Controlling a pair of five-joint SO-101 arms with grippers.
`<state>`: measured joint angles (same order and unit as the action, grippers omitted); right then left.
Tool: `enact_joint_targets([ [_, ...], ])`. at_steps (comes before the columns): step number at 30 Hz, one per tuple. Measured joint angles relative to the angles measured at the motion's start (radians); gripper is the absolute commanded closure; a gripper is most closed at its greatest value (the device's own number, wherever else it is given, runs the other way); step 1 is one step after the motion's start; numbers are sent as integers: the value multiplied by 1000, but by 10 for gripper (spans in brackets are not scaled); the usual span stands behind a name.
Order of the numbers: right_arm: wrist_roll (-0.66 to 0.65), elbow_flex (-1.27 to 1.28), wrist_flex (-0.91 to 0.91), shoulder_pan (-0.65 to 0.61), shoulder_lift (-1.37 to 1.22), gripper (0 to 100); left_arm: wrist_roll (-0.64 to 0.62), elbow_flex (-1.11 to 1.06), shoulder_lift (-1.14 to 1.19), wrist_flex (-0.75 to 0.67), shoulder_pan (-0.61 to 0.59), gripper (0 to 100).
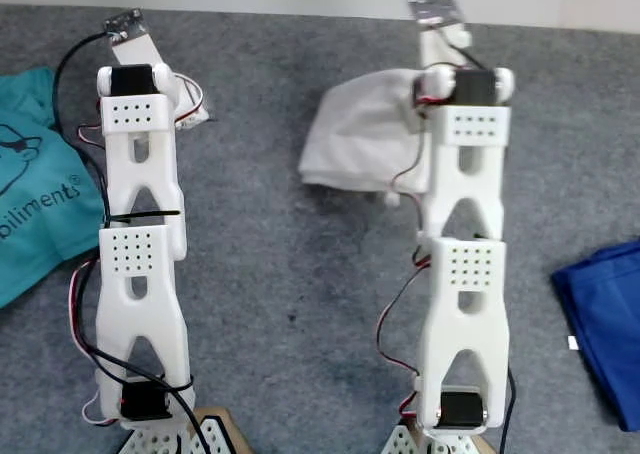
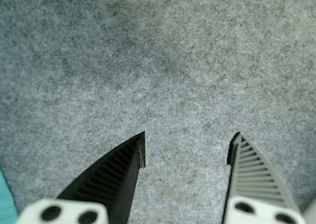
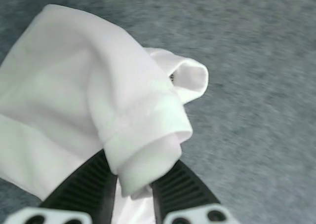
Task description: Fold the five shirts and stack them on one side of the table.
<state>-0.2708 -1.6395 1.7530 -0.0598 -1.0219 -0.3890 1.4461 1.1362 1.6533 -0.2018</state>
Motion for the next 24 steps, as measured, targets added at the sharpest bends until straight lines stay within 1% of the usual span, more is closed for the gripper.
enact_joint_targets([
  [6, 0, 0, 0, 137, 95, 991, 0, -5, 23, -2, 0, 718],
  [16, 0, 0, 0, 356, 109, 991, 0, -5, 57, -32, 38, 719],
  [19, 0, 12, 0, 405, 132, 991, 28, -5, 57, -32, 40, 719],
  [21, 0, 109, 0, 425, 206, 991, 40, -5, 57, -32, 44, 719],
  [24, 0, 333, 0, 453, 353, 991, 41, -5, 57, -32, 52, 719],
])
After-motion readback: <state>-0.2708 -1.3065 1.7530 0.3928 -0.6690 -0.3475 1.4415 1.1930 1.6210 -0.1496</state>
